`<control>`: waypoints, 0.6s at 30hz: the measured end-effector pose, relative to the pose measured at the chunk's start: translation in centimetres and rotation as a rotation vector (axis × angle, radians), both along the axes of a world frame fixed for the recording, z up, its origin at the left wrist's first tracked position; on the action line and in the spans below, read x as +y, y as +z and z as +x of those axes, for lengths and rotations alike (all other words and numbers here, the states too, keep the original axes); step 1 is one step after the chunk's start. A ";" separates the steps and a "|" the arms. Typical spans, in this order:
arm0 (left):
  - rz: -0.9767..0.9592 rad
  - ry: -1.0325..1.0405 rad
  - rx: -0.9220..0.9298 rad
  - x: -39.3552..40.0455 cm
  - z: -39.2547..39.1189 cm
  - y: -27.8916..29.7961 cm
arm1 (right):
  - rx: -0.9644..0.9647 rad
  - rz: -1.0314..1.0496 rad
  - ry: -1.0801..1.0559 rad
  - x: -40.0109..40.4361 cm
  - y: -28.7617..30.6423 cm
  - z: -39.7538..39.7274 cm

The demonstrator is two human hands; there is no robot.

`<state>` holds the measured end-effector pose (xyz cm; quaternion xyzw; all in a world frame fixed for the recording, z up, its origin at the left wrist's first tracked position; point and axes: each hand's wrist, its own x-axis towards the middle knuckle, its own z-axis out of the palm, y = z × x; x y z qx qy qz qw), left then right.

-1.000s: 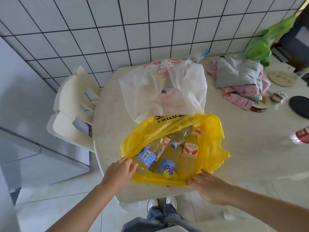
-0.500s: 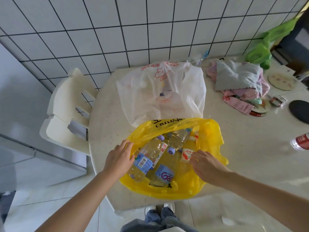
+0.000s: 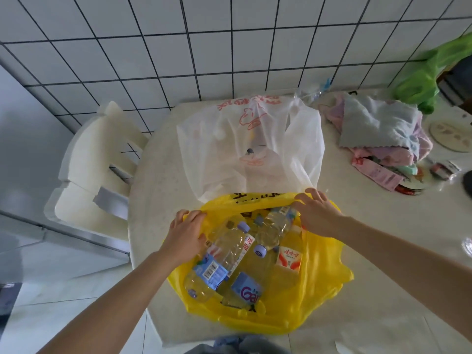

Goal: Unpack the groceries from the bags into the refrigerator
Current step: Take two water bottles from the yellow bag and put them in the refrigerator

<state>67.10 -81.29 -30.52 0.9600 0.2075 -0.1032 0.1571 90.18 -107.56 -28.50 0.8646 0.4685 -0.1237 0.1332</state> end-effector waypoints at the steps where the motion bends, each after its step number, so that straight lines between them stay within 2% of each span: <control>1: 0.003 0.010 -0.012 0.5 0.4 -0.1 | 0.012 -0.009 -0.009 0.3 -0.1 0.6; 6: -0.078 0.111 -0.003 2.1 2.6 -0.6 | 0.114 0.046 -0.088 1.7 -1.1 2.9; 10: -0.090 0.164 0.055 2.6 3.3 -1.2 | 0.198 -0.014 -0.131 2.1 -2.2 4.2; 14: -0.213 0.295 0.148 2.7 3.0 -2.0 | 0.260 -0.059 -0.171 1.9 -2.5 5.4; 18: -0.288 0.359 0.043 2.8 2.6 -1.7 | 0.254 -0.002 -0.154 1.5 -1.9 5.0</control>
